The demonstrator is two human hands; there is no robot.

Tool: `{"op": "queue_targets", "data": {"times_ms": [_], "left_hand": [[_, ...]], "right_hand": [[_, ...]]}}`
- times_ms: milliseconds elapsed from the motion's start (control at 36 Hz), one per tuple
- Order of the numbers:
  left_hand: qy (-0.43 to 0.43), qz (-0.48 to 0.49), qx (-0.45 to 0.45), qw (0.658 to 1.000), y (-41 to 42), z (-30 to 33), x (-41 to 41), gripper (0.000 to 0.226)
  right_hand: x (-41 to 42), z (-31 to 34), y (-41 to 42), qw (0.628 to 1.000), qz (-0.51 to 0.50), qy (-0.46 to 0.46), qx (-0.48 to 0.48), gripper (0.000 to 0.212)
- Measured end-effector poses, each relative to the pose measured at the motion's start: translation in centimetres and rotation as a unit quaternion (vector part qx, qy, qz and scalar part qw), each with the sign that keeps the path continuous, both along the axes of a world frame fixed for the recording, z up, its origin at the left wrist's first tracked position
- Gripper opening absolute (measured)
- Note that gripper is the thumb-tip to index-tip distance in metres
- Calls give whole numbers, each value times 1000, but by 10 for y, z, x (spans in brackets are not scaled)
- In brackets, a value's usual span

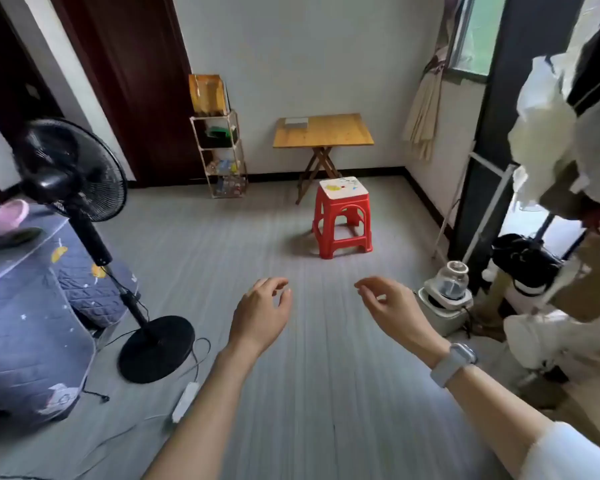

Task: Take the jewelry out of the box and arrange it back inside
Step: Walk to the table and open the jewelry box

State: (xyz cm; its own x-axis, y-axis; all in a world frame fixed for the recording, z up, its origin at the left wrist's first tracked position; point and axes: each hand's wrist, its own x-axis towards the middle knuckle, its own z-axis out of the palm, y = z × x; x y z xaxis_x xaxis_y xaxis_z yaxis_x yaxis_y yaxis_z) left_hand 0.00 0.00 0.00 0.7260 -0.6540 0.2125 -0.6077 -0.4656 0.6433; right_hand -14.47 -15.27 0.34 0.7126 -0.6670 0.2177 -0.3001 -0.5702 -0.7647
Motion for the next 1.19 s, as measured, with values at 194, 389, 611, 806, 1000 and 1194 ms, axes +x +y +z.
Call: {"op": "queue_targets", "data": {"times_ms": [194, 389, 611, 806, 1000, 1194], "left_hand": [[-1, 27, 31, 999, -48, -8, 70, 27], [24, 56, 44, 997, -76, -26, 153, 26], [20, 57, 22, 998, -130, -31, 284, 26], [23, 53, 11, 998, -177, -22, 418, 25], [30, 50, 1, 998, -241, -22, 528, 25], [58, 41, 9, 997, -323, -50, 659, 25]], "right_hand": [[83, 0, -59, 999, 40, 29, 14, 18], [169, -18, -98, 995, 80, 61, 23, 20], [297, -26, -149, 992, 94, 87, 2, 21], [429, -10, -203, 992, 96, 85, 7, 21], [536, -10, -257, 991, 92, 97, 11, 20], [671, -40, -340, 990, 96, 102, 16, 21]]}}
